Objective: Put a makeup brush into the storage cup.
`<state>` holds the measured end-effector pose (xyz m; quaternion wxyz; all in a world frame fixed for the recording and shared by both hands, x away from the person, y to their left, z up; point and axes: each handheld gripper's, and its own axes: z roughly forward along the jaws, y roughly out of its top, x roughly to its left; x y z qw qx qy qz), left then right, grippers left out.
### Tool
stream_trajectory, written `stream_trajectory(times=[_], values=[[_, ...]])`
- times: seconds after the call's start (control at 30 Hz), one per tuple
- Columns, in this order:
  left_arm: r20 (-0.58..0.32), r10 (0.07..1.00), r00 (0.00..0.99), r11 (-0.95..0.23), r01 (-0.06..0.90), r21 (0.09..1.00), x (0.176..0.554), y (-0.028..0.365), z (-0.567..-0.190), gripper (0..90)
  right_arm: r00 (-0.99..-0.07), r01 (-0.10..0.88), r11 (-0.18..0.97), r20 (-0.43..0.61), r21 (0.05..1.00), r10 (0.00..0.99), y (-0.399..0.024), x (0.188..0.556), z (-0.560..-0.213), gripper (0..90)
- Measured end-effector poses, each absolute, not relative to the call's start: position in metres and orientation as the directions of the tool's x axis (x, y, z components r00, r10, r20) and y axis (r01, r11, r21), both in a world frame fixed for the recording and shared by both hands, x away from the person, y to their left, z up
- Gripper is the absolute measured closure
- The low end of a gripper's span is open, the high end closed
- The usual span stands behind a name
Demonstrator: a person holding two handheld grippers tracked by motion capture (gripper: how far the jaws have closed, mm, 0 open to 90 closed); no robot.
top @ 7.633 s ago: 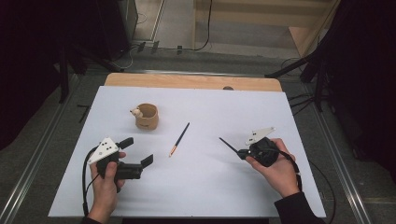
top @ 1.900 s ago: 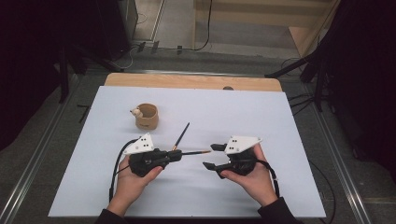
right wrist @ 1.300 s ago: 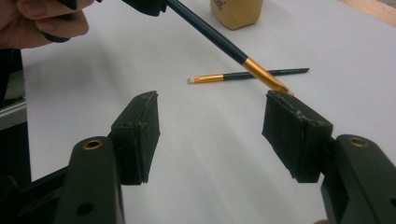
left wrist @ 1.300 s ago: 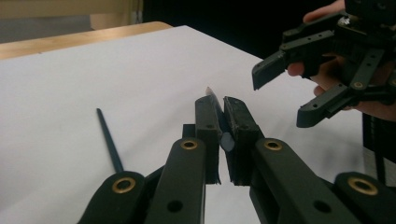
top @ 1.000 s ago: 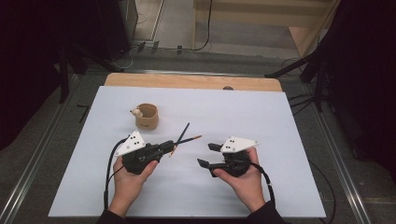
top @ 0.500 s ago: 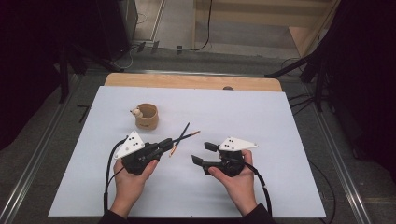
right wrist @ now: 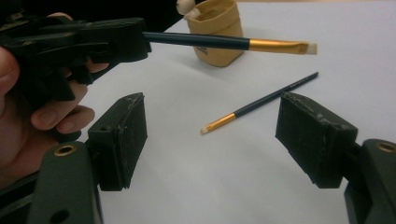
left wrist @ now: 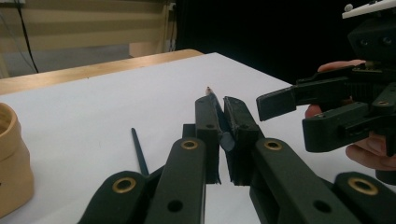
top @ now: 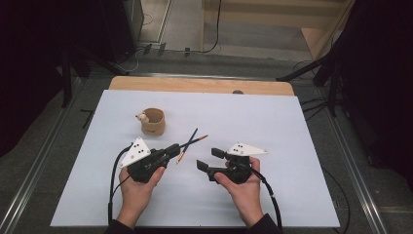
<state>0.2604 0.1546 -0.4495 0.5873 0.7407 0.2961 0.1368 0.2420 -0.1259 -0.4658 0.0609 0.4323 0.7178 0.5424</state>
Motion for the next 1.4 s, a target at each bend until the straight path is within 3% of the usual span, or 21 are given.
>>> stream_trajectory(times=[0.5, 0.7, 1.13, 1.4], values=[[-0.145, 0.614, 0.776, -0.1, 0.259, 0.961, 0.257, 0.149, -0.451, 86.0, -0.528, 0.586, -0.141, 0.508, 0.798, 0.68, -0.122, 0.244, -0.471, 24.8], [-0.145, 0.611, 0.778, -0.092, 0.252, 0.963, 0.255, 0.148, -0.451, 86.0, -0.453, 0.611, -0.222, 0.565, 0.76, 0.69, -0.122, 0.246, -0.475, 20.4], [-0.158, 0.603, 0.782, -0.078, 0.254, 0.964, 0.253, 0.142, -0.456, 85.9, -0.384, 0.639, -0.352, 0.68, 0.684, 0.624, -0.113, 0.248, -0.478, 17.0], [-0.153, 0.599, 0.786, -0.081, 0.25, 0.965, 0.251, 0.138, -0.459, 86.0, -0.376, 0.629, -0.387, 0.7, 0.674, 0.608, -0.113, 0.248, -0.476, 17.0]])
